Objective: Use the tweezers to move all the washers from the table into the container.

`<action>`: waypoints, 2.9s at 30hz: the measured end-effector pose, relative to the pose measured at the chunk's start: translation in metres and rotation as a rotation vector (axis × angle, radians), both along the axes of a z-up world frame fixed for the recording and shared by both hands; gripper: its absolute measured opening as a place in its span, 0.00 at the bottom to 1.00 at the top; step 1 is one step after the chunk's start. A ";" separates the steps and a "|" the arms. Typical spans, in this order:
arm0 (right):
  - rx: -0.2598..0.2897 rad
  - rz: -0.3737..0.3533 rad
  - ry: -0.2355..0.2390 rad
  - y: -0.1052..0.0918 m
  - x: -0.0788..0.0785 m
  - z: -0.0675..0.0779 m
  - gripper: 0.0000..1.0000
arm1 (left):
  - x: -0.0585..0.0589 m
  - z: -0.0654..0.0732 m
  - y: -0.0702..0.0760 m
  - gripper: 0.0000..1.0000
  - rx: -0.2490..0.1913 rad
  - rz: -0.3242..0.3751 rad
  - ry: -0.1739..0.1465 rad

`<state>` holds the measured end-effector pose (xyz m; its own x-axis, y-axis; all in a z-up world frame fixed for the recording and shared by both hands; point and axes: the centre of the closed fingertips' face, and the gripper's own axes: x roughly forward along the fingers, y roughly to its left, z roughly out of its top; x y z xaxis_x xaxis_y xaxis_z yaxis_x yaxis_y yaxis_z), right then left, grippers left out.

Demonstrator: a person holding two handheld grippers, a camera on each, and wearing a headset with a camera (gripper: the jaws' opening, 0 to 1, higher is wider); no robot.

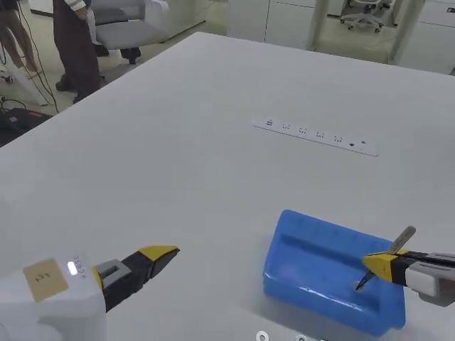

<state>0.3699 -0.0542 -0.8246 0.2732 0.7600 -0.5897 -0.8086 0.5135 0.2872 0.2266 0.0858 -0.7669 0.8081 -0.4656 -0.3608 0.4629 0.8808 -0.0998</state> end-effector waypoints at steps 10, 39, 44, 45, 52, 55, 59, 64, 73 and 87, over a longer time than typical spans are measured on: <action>-0.036 0.015 -0.041 -0.001 0.003 -0.002 0.03 | 0.000 0.000 0.001 0.80 0.005 0.003 0.001; 0.114 -0.015 -0.085 0.006 -0.028 0.066 0.03 | 0.001 0.004 0.001 0.80 -0.023 0.007 -0.015; 0.114 0.017 -0.080 0.012 -0.037 0.067 0.03 | 0.001 0.004 0.000 0.80 -0.019 0.001 -0.016; 0.115 0.020 -0.077 0.012 -0.039 0.067 0.03 | 0.001 0.004 0.000 0.80 -0.017 0.001 -0.016; 0.127 0.053 -0.032 0.019 -0.060 0.059 0.03 | 0.000 0.003 0.000 0.80 -0.016 0.000 -0.016; 0.137 0.060 0.000 0.021 -0.069 0.052 0.03 | 0.000 0.003 0.000 0.79 -0.016 -0.003 -0.015; 0.149 0.061 0.022 0.025 -0.078 0.044 0.03 | 0.000 0.003 0.000 0.79 -0.014 -0.004 -0.014; 0.140 0.089 0.031 0.031 -0.089 0.028 0.03 | 0.000 0.003 -0.001 0.79 -0.012 -0.006 -0.013; 0.092 0.103 0.018 0.031 -0.090 0.005 0.04 | -0.001 0.001 -0.002 0.79 -0.005 -0.014 -0.008; 0.015 0.154 -0.060 0.030 -0.095 -0.009 0.04 | -0.002 0.000 -0.004 0.79 0.005 -0.028 -0.001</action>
<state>0.2751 -0.0240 -0.8334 0.1873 0.8040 -0.5644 -0.8931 0.3786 0.2429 0.2248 0.0818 -0.7672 0.7953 -0.4859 -0.3623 0.4872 0.8681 -0.0948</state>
